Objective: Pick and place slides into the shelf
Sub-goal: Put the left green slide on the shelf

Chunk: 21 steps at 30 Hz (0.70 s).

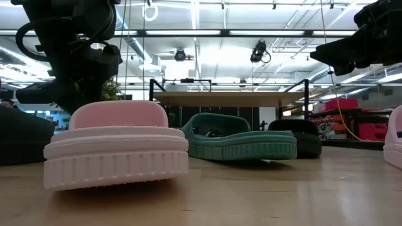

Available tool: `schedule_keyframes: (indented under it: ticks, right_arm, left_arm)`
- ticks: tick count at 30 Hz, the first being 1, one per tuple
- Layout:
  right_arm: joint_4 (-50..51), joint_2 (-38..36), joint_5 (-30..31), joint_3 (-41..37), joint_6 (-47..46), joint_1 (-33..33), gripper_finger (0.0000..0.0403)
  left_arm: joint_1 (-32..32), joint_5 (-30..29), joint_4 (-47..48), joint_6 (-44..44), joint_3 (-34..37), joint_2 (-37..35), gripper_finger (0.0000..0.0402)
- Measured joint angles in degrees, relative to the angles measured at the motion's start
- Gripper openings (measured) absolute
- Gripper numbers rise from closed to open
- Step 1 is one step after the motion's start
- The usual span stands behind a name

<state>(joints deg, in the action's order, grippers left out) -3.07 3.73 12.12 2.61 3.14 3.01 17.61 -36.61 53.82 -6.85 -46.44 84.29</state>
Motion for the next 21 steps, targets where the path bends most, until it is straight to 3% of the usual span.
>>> schedule_keyframes:
  ticks: [11,21]
  right_arm:
    - [0.0,0.0,0.0,0.0,0.0,0.0,0.0165]
    - [0.0,0.0,0.0,0.0,0.0,0.0,0.0165]
  left_arm:
    - [-2.3,-0.2,-6.1,2.4,0.0,0.8,0.0173]
    - [-6.6,-1.7,-7.9,3.4,-0.1,8.5,0.0172]
